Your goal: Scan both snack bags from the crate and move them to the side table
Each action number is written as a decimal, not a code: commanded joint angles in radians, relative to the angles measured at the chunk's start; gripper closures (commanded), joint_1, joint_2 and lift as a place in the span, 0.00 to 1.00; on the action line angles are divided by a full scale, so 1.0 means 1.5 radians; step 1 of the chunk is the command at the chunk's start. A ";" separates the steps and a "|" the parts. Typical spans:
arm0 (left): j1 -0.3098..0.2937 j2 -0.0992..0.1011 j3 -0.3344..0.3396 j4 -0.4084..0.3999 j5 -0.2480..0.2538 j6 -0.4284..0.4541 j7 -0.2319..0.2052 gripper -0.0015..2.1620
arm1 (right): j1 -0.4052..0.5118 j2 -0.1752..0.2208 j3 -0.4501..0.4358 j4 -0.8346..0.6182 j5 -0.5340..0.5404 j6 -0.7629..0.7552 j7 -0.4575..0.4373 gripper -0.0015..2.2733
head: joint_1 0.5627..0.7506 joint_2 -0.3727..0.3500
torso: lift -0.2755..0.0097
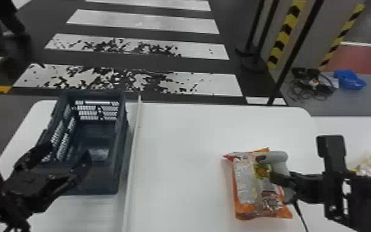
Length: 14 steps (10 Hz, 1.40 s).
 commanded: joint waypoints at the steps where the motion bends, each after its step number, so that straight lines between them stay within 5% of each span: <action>1: 0.000 -0.001 0.000 0.000 0.000 0.000 0.000 0.05 | -0.001 0.000 -0.002 -0.002 0.000 0.000 0.000 0.99 | 0.70 0.36 | 0.62; 6: 0.000 -0.001 0.001 -0.001 0.000 0.000 0.000 0.05 | 0.000 0.000 -0.034 -0.002 -0.004 -0.033 -0.016 0.99 | 0.70 0.34 | 0.62; 14: 0.003 -0.003 0.000 -0.002 0.000 0.000 0.000 0.05 | -0.051 -0.020 -0.096 0.245 -0.001 -0.270 -0.051 0.99 | 0.70 0.17 | 0.62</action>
